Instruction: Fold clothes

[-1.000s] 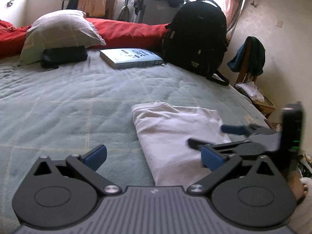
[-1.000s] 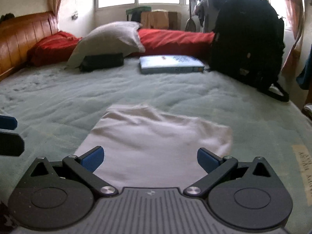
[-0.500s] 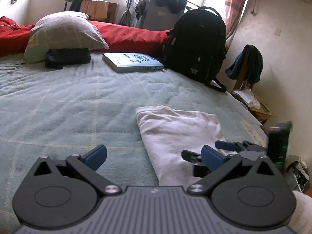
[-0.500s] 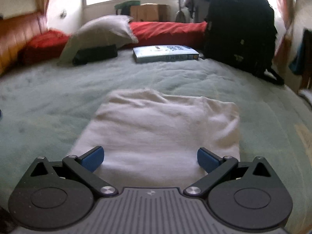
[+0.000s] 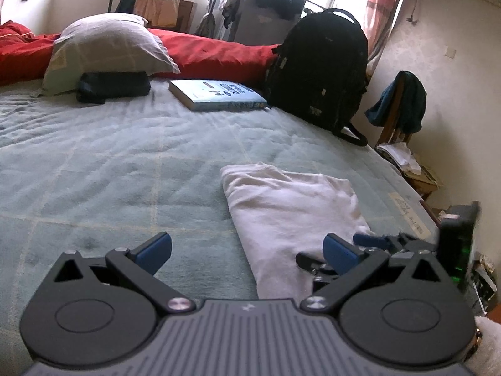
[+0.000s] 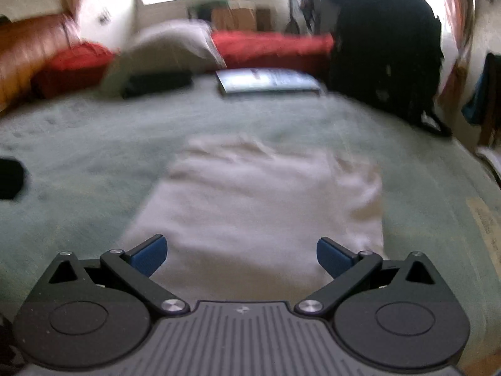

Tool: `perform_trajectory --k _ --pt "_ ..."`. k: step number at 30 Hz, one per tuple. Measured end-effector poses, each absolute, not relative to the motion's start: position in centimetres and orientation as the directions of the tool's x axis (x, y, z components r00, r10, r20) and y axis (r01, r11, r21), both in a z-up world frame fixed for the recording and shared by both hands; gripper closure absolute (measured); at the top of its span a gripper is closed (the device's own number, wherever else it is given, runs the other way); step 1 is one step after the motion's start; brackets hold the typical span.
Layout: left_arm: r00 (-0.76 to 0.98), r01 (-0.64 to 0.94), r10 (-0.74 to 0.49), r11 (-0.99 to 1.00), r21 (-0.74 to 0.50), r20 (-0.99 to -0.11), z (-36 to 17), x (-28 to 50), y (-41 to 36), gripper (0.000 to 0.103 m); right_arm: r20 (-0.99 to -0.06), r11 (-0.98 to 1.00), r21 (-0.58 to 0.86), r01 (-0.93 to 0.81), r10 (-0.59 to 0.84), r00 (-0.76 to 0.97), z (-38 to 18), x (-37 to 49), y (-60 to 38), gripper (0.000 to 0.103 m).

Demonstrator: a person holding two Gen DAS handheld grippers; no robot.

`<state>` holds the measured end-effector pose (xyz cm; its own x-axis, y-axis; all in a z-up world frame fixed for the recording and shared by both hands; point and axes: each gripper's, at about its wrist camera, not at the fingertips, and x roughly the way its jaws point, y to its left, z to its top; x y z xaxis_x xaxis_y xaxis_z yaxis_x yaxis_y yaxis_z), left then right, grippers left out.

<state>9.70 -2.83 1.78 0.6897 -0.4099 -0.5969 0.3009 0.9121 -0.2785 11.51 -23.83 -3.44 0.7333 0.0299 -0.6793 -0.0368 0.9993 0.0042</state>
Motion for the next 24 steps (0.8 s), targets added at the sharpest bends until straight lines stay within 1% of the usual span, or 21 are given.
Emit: perform_trajectory --k 4,11,15,21,24 --pt "0.672 0.313 -0.412 0.911 -0.269 -0.615 1.4 9.9 -3.7 0.001 -0.676 0.998 0.041 -0.053 0.067 0.734 -2.8 10.5 -24.2 0.0" --pt "0.647 0.327 -0.407 0.912 -0.248 -0.645 0.9 10.3 -6.1 0.001 -0.688 0.999 0.028 -0.033 0.044 0.725 -2.0 8.9 -25.2 0.0" --pt "0.634 0.326 -0.385 0.92 -0.219 -0.671 0.0 10.9 -7.7 0.001 -0.691 0.999 0.022 -0.025 0.034 0.722 -2.1 7.9 -26.1 0.0" --pt "0.659 0.326 -0.315 0.938 -0.118 -0.683 -1.4 12.6 -9.7 0.001 -0.671 0.997 0.079 -0.018 0.067 0.739 -1.8 6.8 -27.8 0.0" --pt "0.617 0.299 -0.288 0.947 -0.12 -0.733 -3.1 13.4 -9.8 0.001 -0.647 0.993 0.114 -0.03 0.097 0.756 -1.6 6.3 -28.6 0.0"
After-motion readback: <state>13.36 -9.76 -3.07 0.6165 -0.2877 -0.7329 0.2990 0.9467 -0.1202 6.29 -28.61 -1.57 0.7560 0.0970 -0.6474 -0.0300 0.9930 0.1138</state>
